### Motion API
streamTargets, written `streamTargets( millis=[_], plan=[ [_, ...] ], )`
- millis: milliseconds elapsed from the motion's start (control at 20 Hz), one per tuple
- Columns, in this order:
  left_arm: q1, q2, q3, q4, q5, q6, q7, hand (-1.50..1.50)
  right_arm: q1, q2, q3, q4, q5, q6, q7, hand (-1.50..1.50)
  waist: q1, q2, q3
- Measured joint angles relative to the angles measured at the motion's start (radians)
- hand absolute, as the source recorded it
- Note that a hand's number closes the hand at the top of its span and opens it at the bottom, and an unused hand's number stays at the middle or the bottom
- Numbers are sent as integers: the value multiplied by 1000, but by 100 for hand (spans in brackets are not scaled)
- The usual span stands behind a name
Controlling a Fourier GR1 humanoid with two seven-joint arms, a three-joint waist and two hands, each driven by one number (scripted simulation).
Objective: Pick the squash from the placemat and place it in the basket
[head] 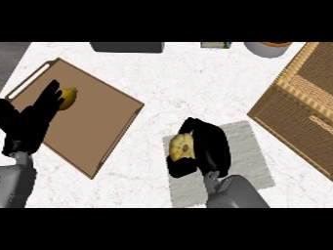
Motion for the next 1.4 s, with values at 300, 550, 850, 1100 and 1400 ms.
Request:
streamTargets(
  millis=[300, 550, 850, 1100, 1400],
  plan=[
    [-12, -3, -8, 7, -6, -1, 8, 0, -141, 2, 125, -44, 33, -345, 143, 150, 13, -4, -4],
    [-11, 0, -3, 6, -16, 9, 10, 0, -295, -3, 172, -60, 162, -389, 312, 150, -1, -9, -6],
    [-16, 6, 10, 25, -10, 2, 4, 0, -474, -7, 113, -36, 252, -336, 415, 150, -9, -9, -7],
    [-16, 3, 13, 23, -14, 9, 4, 0, -598, -7, -1, 21, 282, -288, 437, 150, -14, -9, -7],
    [-4, 6, 21, 22, -15, 6, -8, 0, -689, -7, -168, 90, 335, -250, 405, 150, -22, -7, -6]
  ],
)
